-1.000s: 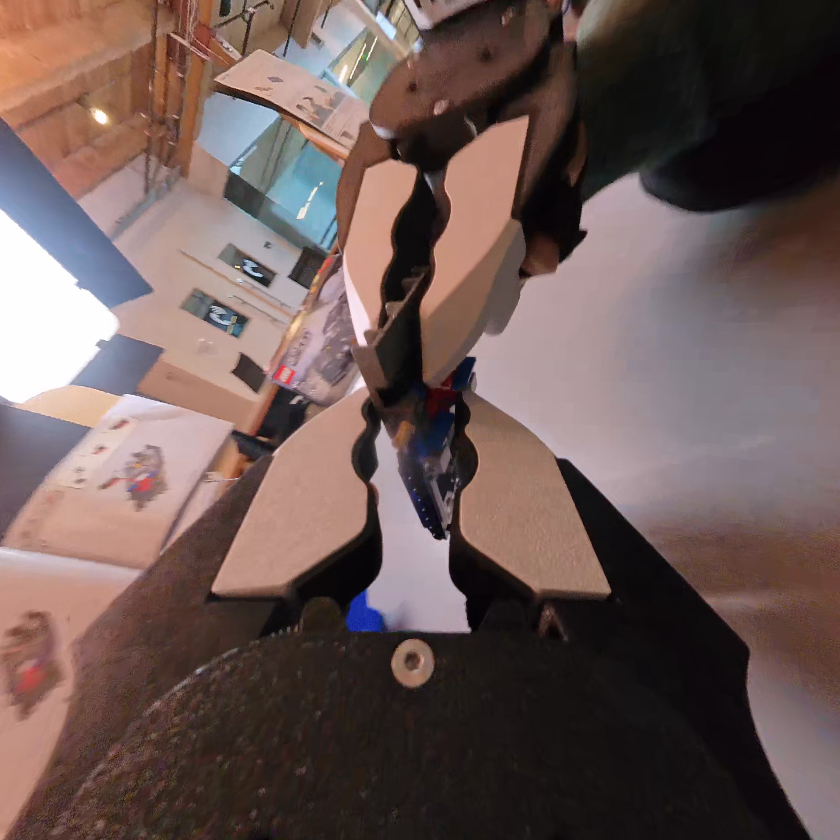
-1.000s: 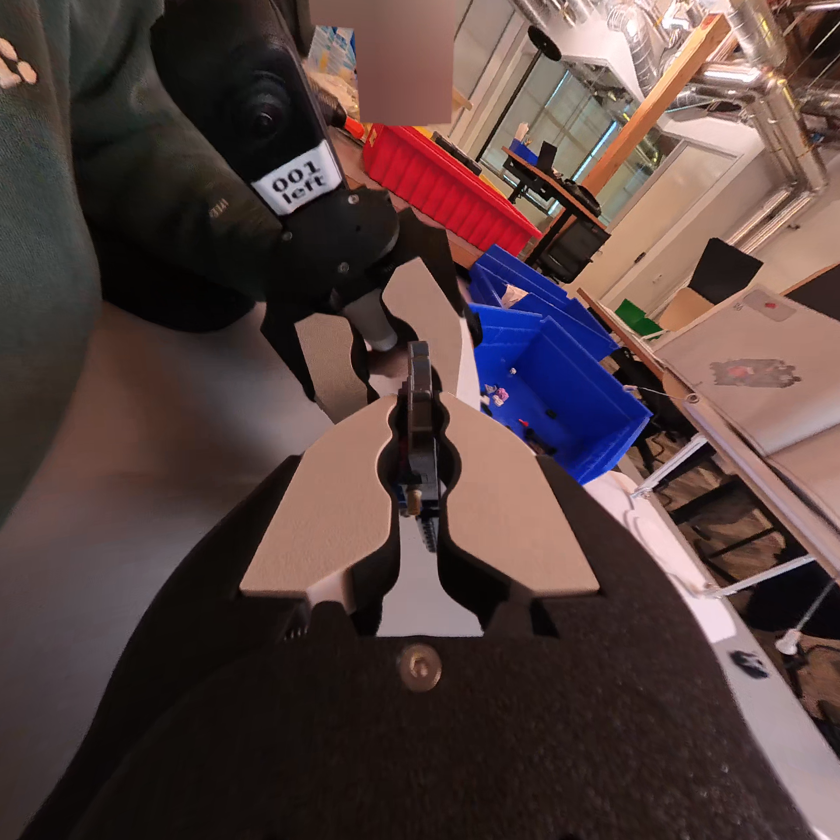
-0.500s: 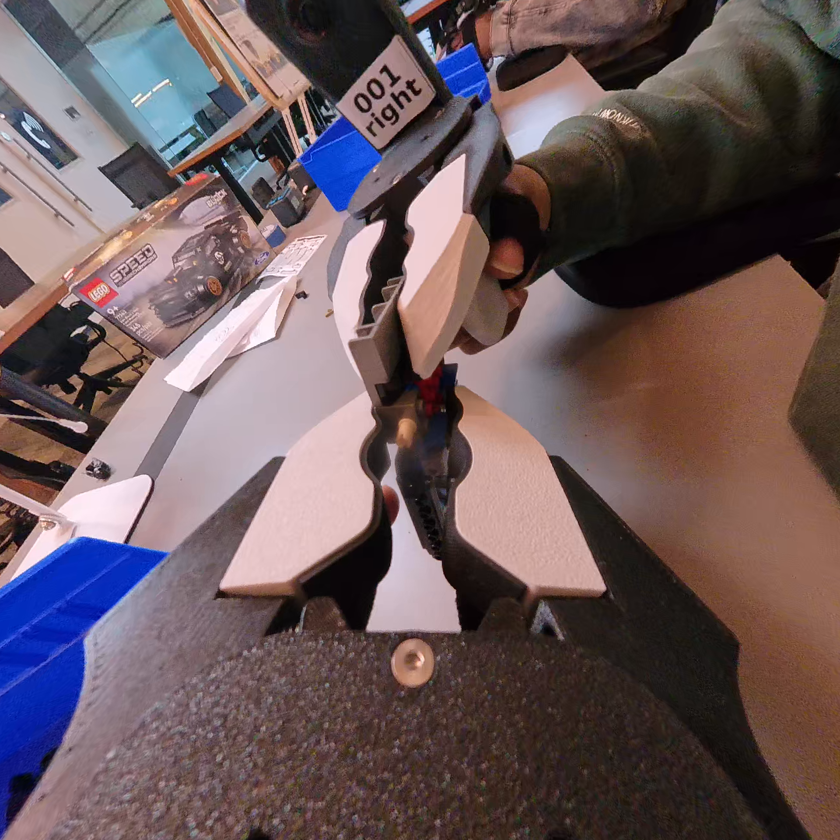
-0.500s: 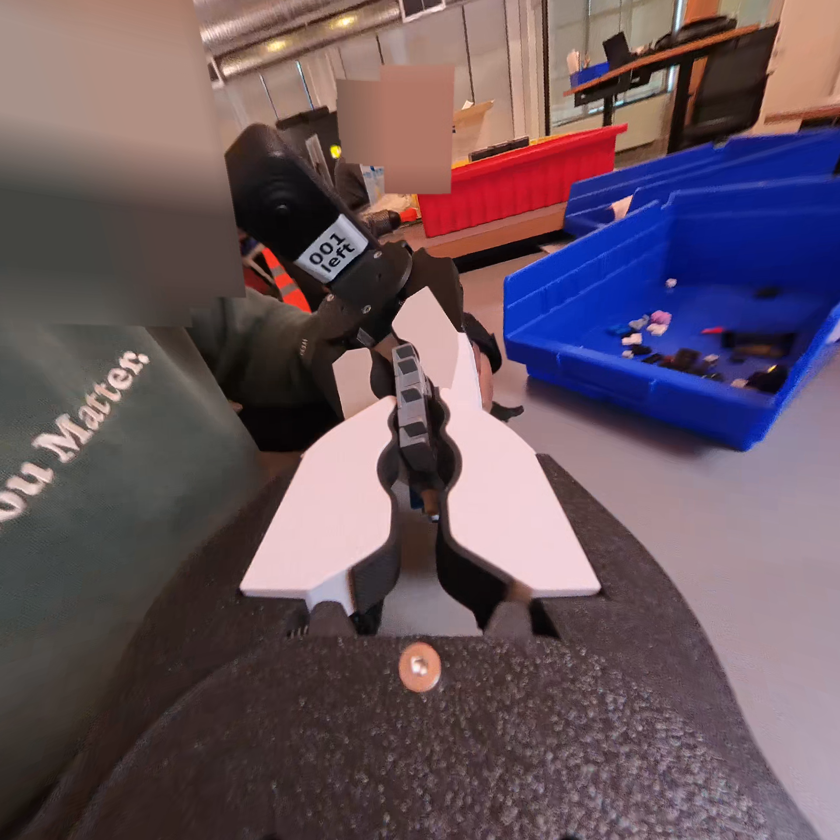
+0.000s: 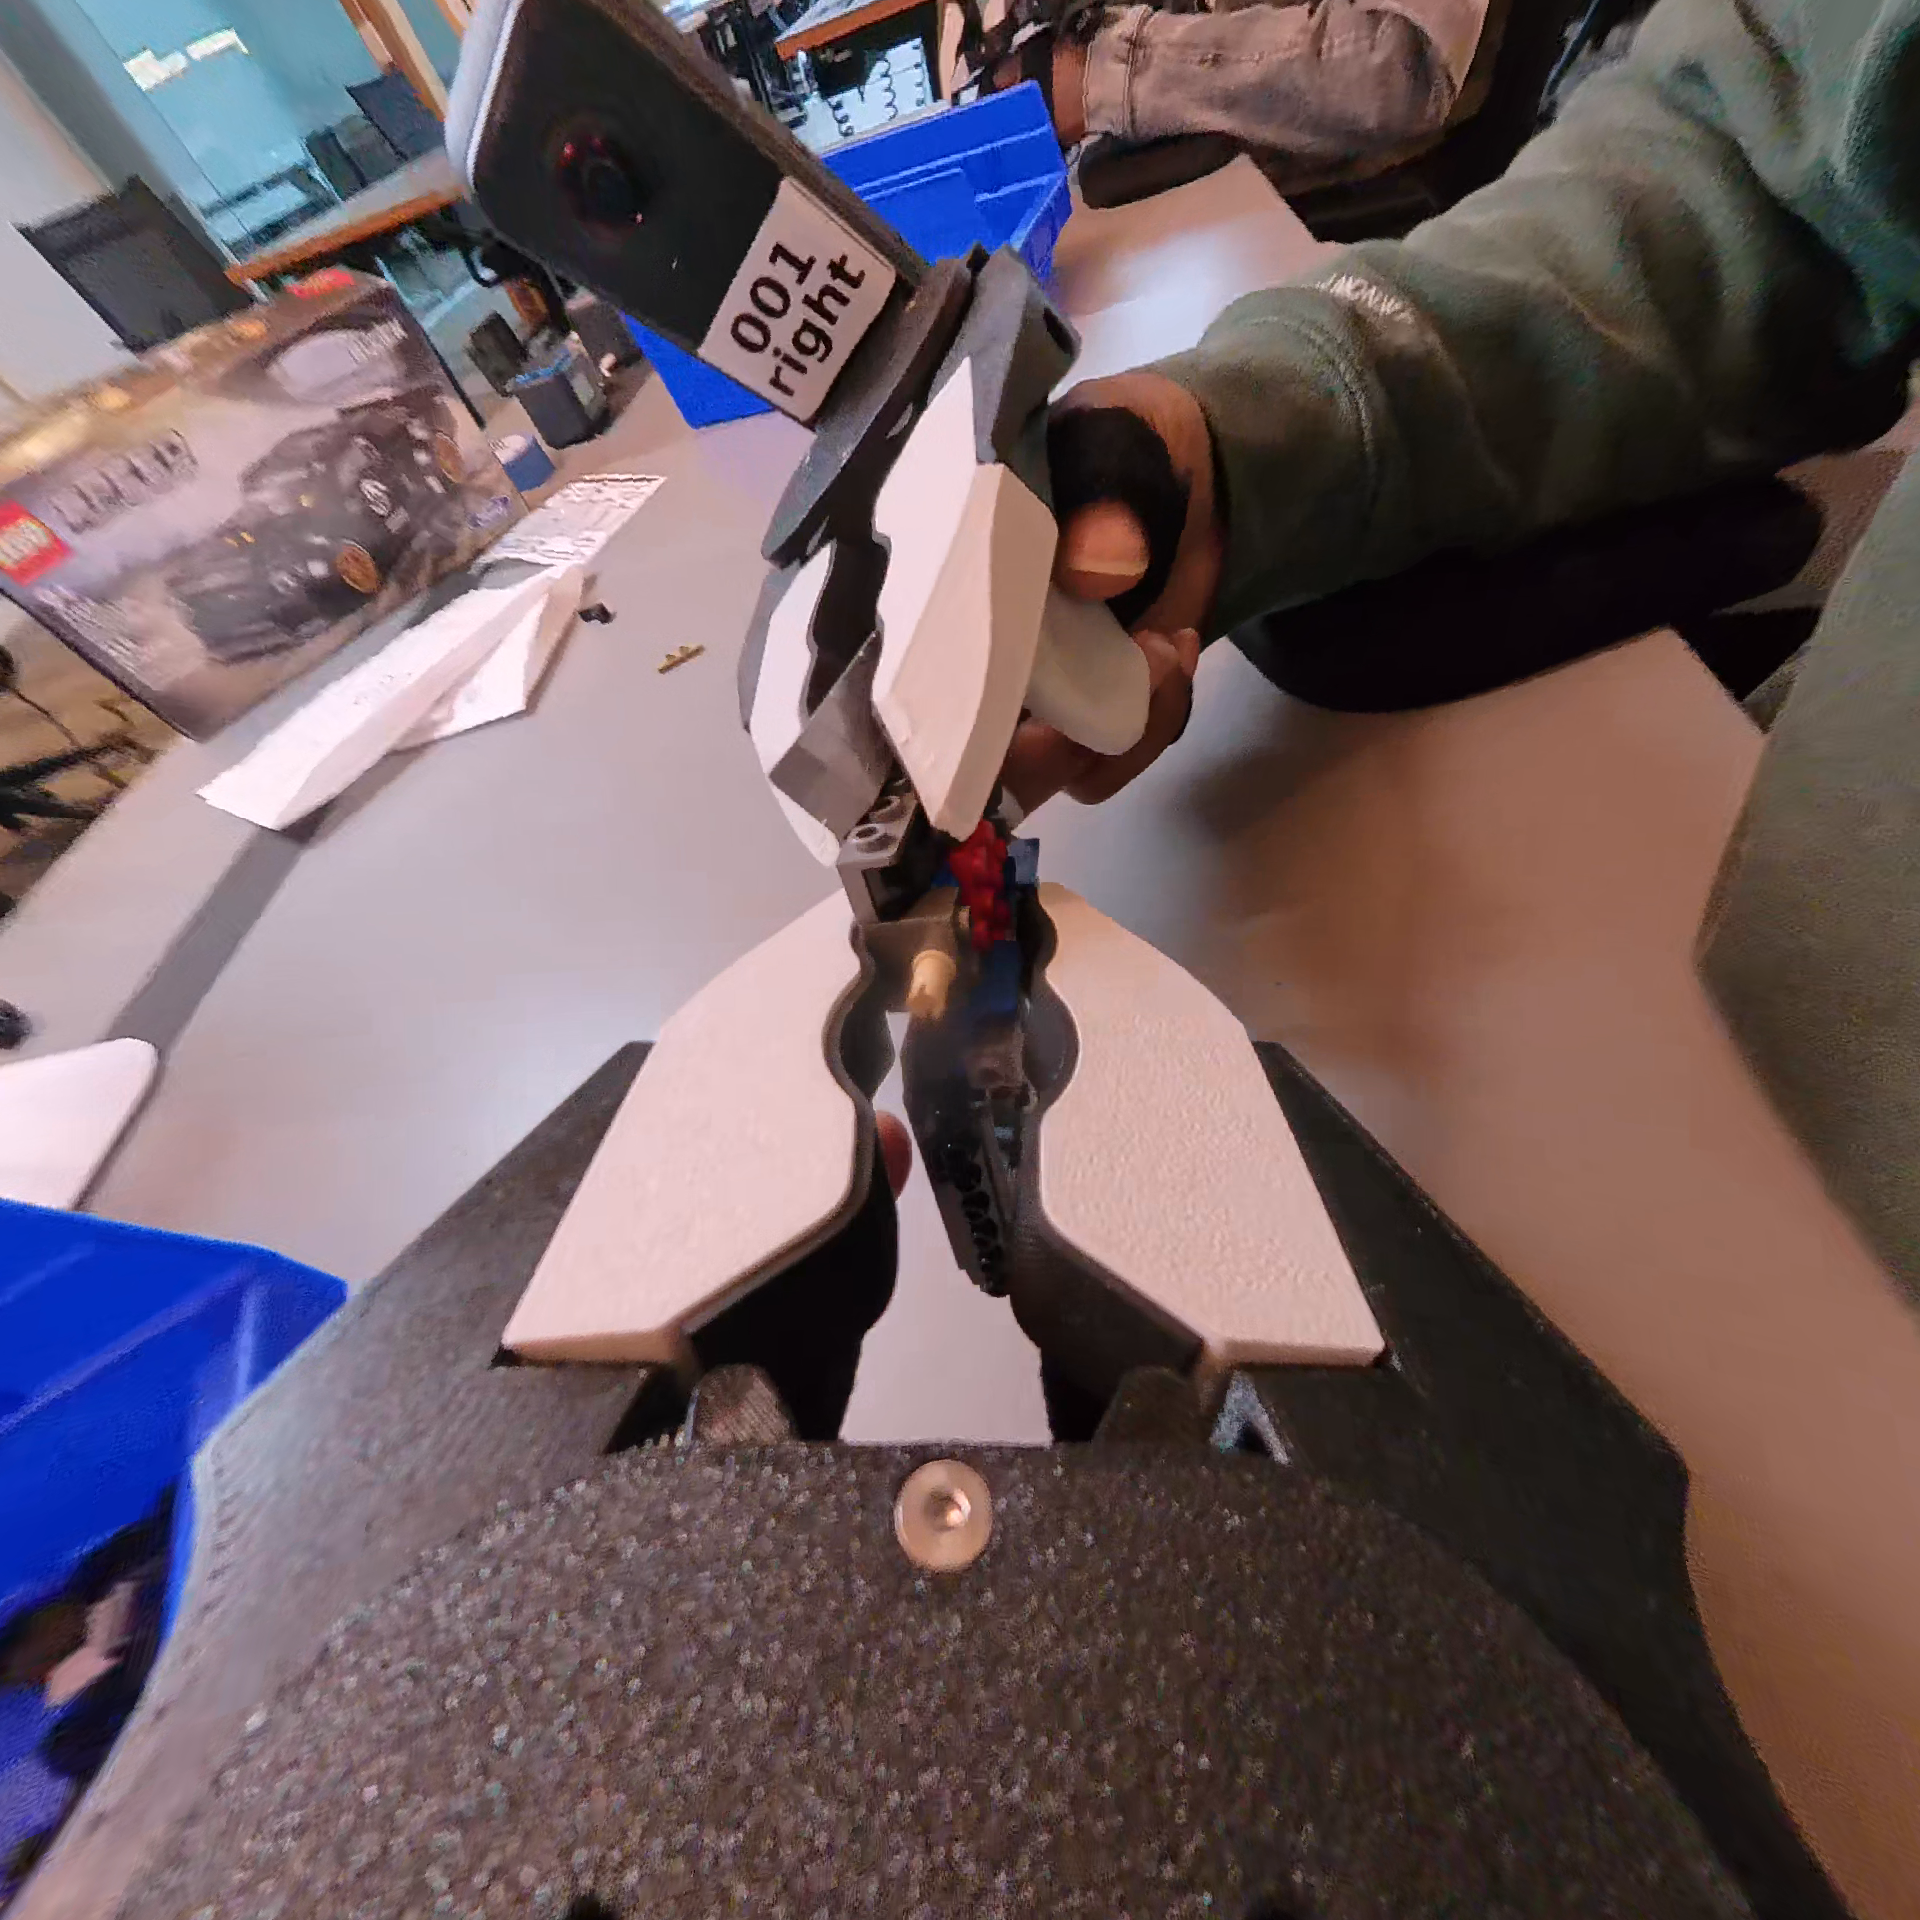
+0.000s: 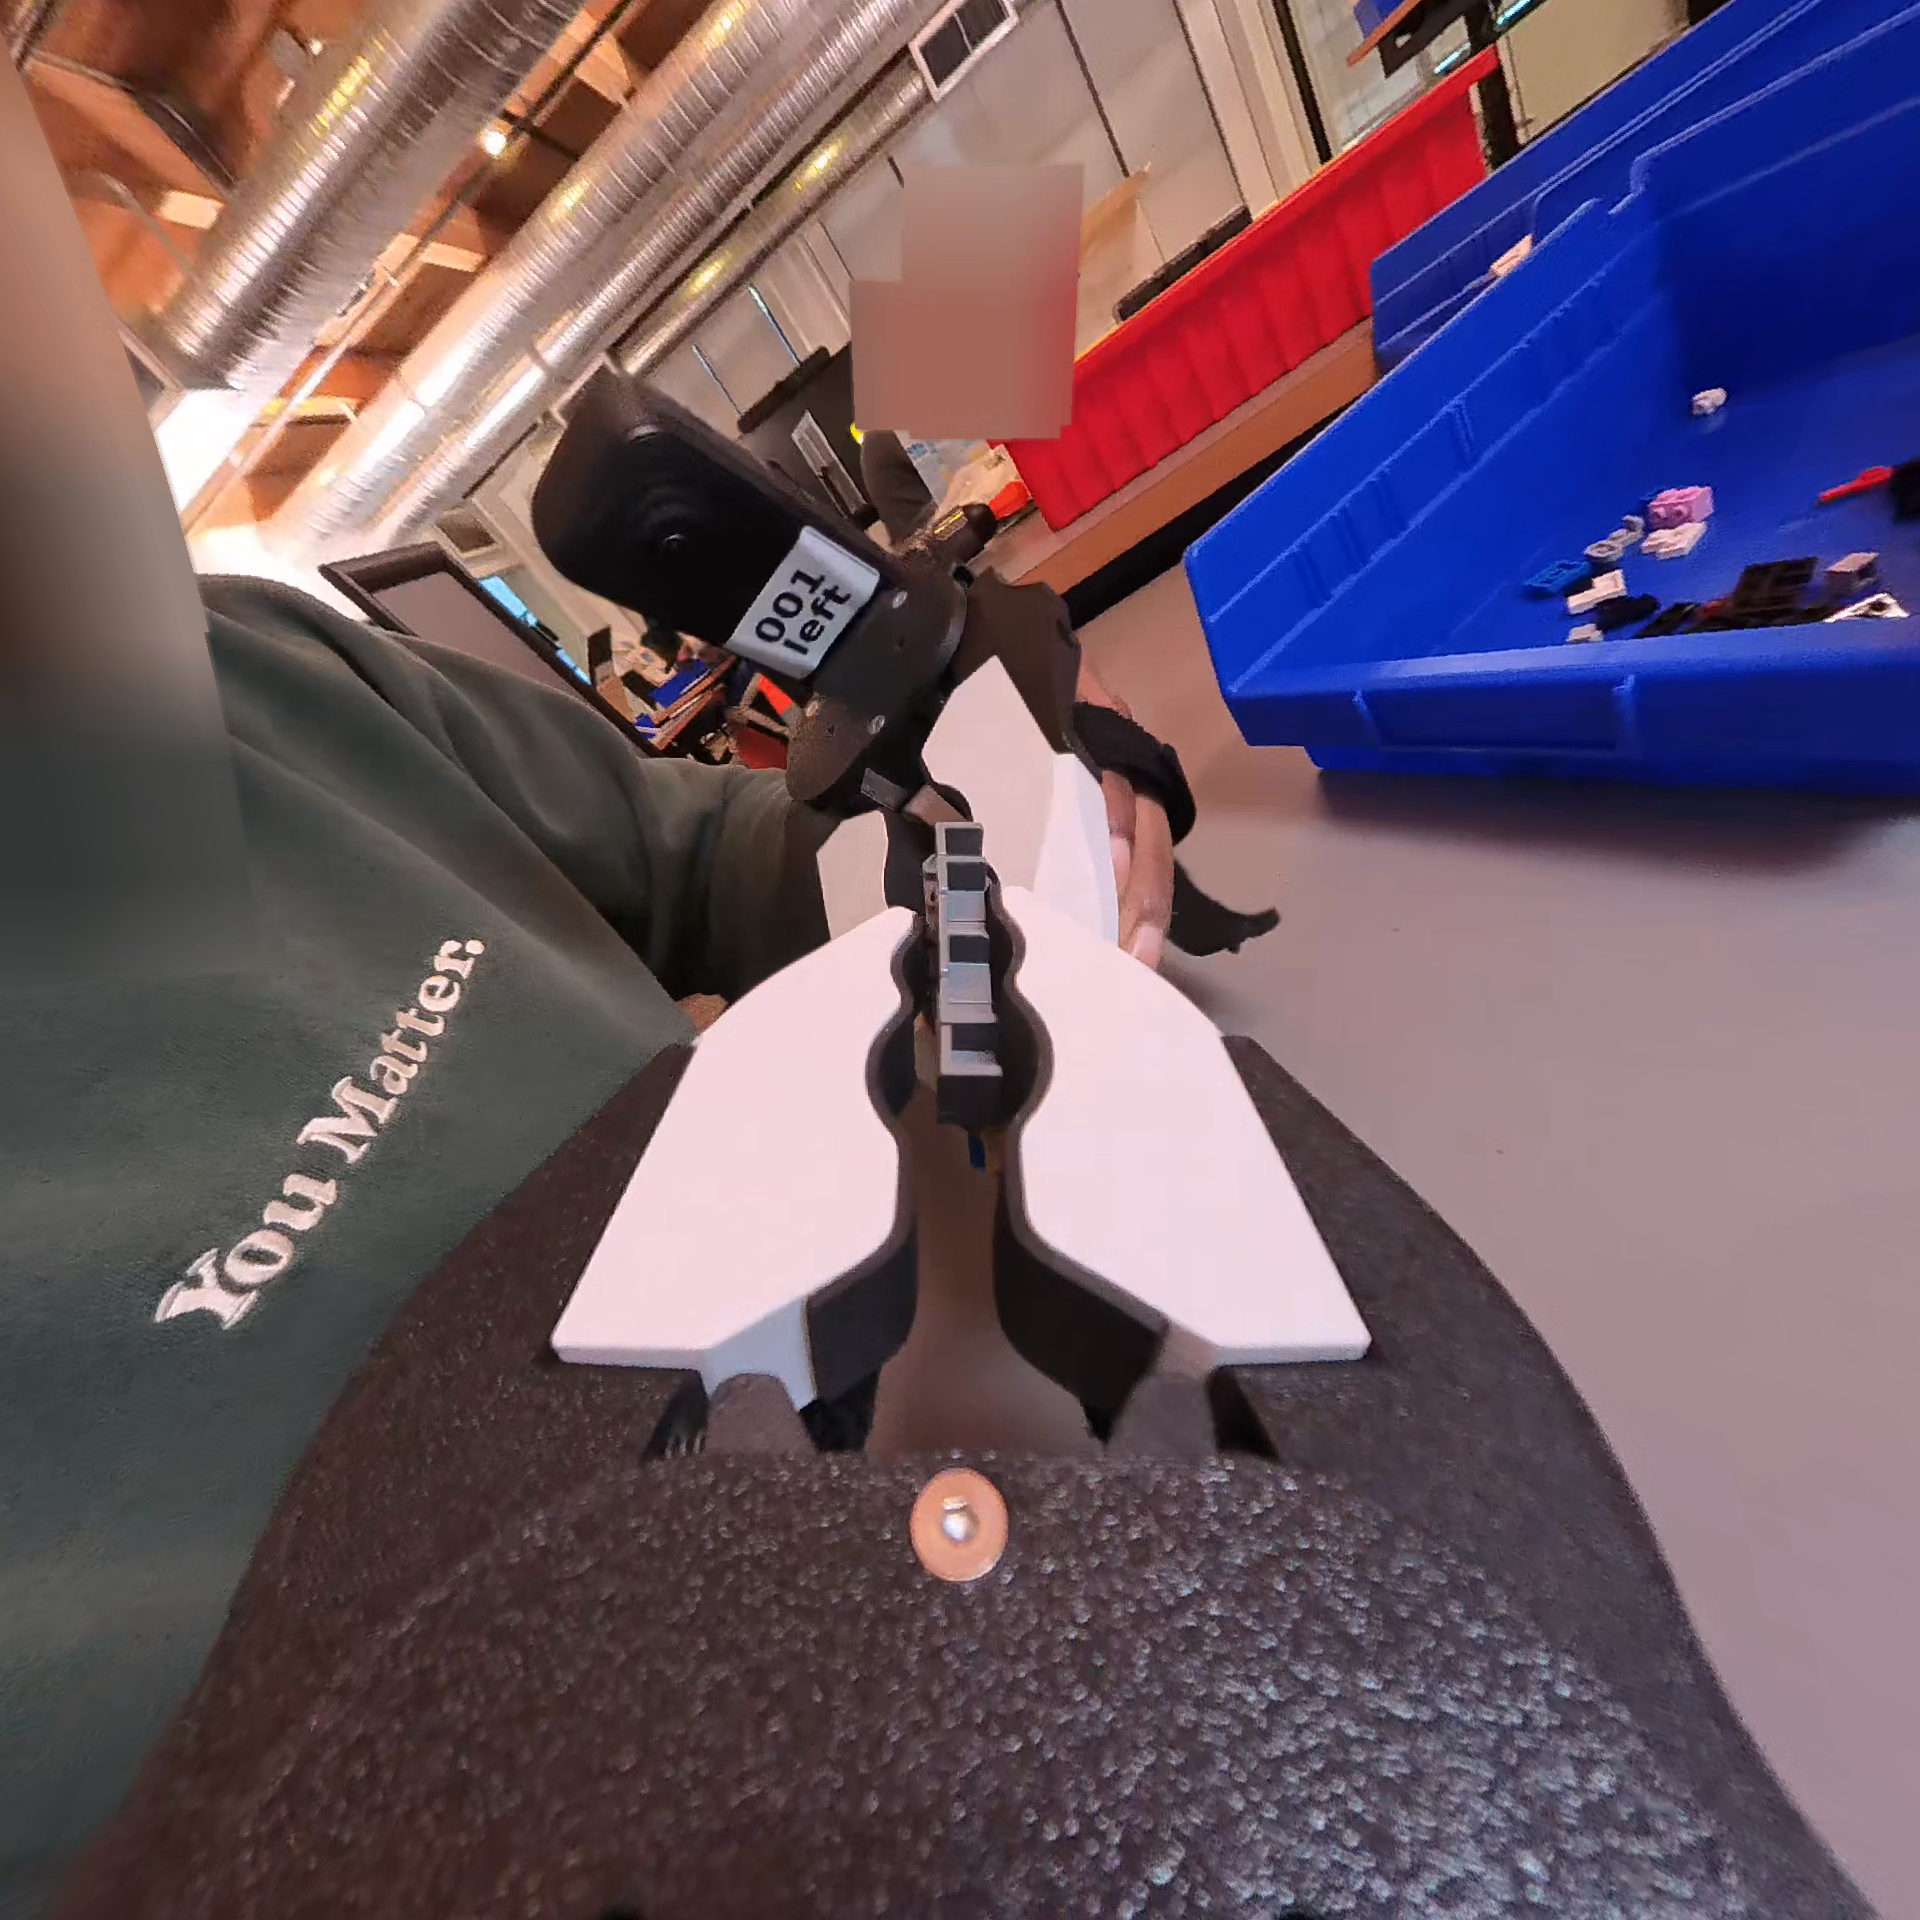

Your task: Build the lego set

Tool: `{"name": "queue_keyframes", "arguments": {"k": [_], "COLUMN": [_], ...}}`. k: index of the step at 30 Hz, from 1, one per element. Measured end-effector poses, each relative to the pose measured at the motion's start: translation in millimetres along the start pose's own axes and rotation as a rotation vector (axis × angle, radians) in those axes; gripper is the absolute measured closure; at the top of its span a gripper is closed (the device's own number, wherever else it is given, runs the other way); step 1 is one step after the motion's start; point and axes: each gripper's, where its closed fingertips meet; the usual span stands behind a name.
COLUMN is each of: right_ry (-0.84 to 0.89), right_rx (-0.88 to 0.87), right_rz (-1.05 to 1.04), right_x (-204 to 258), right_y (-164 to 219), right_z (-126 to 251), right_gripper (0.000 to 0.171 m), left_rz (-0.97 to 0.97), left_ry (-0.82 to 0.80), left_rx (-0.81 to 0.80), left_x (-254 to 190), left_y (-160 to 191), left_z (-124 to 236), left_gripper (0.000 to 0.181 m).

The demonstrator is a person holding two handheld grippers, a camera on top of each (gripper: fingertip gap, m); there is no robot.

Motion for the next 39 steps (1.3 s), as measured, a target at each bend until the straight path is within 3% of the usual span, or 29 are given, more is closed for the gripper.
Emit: {"name": "queue_keyframes", "arguments": {"k": [10,14,18,21,27,31,35,39], "right_ry": [-0.026,0.188,0.614,0.804,0.815,0.807,0.884,0.904], "right_rx": [-0.102,-0.034,0.149,0.25,0.377,0.45,0.425,0.29], "right_rz": [-0.239,-0.235,-0.172,-0.156,-0.287,-0.344,-0.225,0.097], "right_x": [-17.8,-58.9,-133.9,-178.5,-241.2,-268.5,-276.8,-246.4], "right_y": [-17.9,-9.6,8.6,6.6,-20.1,-36.7,-56.8,-87.1], "right_z": [17.1,39.3,91.1,136.3,170.4,186.6,198.8,187.3], "right_gripper": [0.163,0.163,0.163,0.163,0.163,0.15,0.141,0.138], "left_rz": [0.579,0.769,0.836,0.853,0.858,0.852,0.85,0.843], "left_ry": [0.198,0.205,0.19,0.19,0.204,0.206,0.192,0.181], "left_rx": [-0.055,-0.057,-0.022,-0.024,-0.028,-0.031,-0.038,-0.042], "left_x": [0.6,11.6,14.4,14.7,11.0,9.8,13.0,15.4], "left_y": [3.5,17.4,28.9,30.1,30.5,30.2,30.6,30.7], "left_z": [-4.0,-3.5,-5.1,-5.6,-7.8,-8.2,-6.8,-6.3], "left_gripper": [0.159,0.159,0.159,0.159,0.159,0.159,0.159,0.159]}}
Point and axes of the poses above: each gripper's, where its closed fingertips meet, z back along the fingers, y out of its underside, x = y × z across the jaws, and after that the axes turned 3 degrees about y, right-handed
